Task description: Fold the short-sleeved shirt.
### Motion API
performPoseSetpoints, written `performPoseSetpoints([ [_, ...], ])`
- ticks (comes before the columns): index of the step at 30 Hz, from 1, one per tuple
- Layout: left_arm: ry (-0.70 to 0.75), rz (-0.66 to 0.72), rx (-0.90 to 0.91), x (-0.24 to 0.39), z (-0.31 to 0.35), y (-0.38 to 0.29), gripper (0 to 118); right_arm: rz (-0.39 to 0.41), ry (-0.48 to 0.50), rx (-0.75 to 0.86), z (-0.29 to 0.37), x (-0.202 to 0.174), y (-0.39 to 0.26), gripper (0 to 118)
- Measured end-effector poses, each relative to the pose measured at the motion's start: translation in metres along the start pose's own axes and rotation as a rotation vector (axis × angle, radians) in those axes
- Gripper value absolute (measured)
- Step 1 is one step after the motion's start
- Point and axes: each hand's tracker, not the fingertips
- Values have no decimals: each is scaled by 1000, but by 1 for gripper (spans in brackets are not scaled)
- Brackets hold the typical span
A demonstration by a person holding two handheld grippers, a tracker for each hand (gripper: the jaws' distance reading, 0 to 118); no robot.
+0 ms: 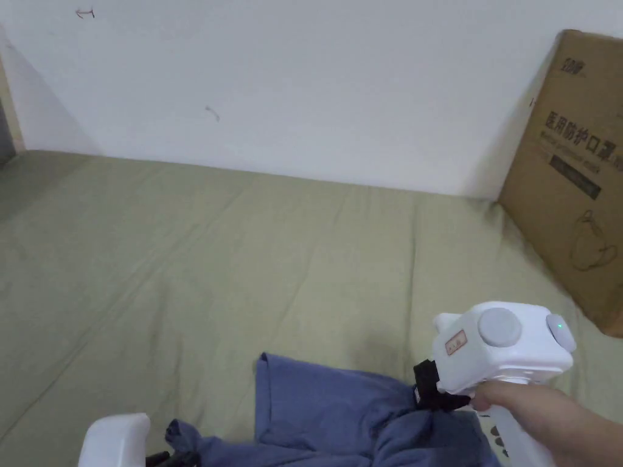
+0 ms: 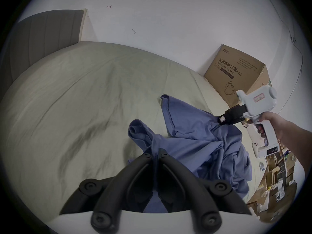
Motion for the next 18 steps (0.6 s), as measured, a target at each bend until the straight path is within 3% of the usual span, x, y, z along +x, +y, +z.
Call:
performPoseSetpoints([
  [2, 6, 11, -12, -1, 13, 9, 2, -23, 59, 48, 34, 9, -8, 3],
  [9, 22, -66, 89, -4, 102, 72, 2, -9, -48, 272, 186, 49, -47, 3],
  [12, 29, -125, 175, 6, 146, 108, 2, -59, -43, 371, 252, 71, -61, 3],
  [18, -46, -107, 270, 37, 209, 170, 2, -124, -48, 547, 363, 82, -75, 3],
])
